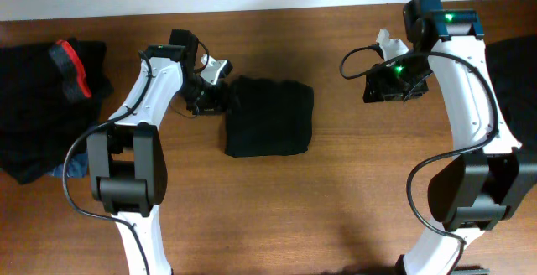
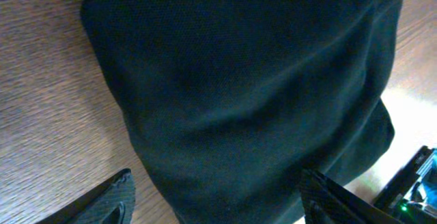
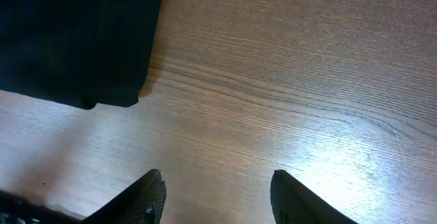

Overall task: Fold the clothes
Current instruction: 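Grasp the folded black shirt with the left gripper and lift it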

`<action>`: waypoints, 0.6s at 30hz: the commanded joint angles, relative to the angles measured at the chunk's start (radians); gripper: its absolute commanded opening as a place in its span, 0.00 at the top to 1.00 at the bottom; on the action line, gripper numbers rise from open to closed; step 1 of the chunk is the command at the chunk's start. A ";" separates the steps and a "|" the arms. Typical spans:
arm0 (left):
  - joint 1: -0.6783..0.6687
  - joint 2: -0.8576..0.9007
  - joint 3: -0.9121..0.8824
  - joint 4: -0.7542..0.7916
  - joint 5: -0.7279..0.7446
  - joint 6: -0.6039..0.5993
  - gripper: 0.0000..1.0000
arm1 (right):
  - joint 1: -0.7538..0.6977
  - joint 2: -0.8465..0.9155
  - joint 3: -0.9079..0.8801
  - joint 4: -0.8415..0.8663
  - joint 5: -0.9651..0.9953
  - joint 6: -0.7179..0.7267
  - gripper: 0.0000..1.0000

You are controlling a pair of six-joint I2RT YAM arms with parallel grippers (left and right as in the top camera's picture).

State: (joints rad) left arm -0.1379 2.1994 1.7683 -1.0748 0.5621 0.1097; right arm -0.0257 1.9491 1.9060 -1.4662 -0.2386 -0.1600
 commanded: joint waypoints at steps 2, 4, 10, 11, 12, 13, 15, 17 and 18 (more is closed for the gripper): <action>0.000 0.047 -0.007 0.002 0.031 0.017 0.23 | -0.006 -0.021 0.018 -0.002 0.015 0.004 0.45; 0.000 0.068 -0.007 0.003 0.046 0.016 0.22 | -0.006 -0.021 0.018 -0.002 0.015 0.004 0.45; -0.001 0.154 -0.007 0.021 0.160 0.016 0.23 | -0.006 -0.021 0.018 -0.002 0.015 0.004 0.45; -0.004 0.159 -0.008 0.021 0.159 0.016 0.22 | -0.006 -0.021 0.018 -0.002 0.015 0.004 0.45; -0.006 0.164 -0.008 0.021 0.160 0.016 0.22 | -0.006 -0.021 0.018 -0.002 0.015 0.004 0.45; -0.010 0.164 -0.008 0.023 0.160 0.016 0.22 | -0.006 -0.021 0.018 -0.002 0.015 0.004 0.44; -0.019 0.164 -0.008 0.026 0.176 0.018 0.23 | -0.006 -0.021 0.018 -0.001 0.015 0.004 0.44; -0.031 0.164 -0.008 0.031 0.214 0.021 0.25 | -0.006 -0.021 0.018 -0.001 0.015 0.004 0.44; -0.039 0.164 -0.008 0.034 0.220 0.021 0.31 | -0.006 -0.021 0.018 -0.002 0.015 0.004 0.44</action>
State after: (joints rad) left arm -0.1436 2.3314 1.7687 -1.0496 0.7235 0.1108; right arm -0.0257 1.9491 1.9060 -1.4662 -0.2317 -0.1600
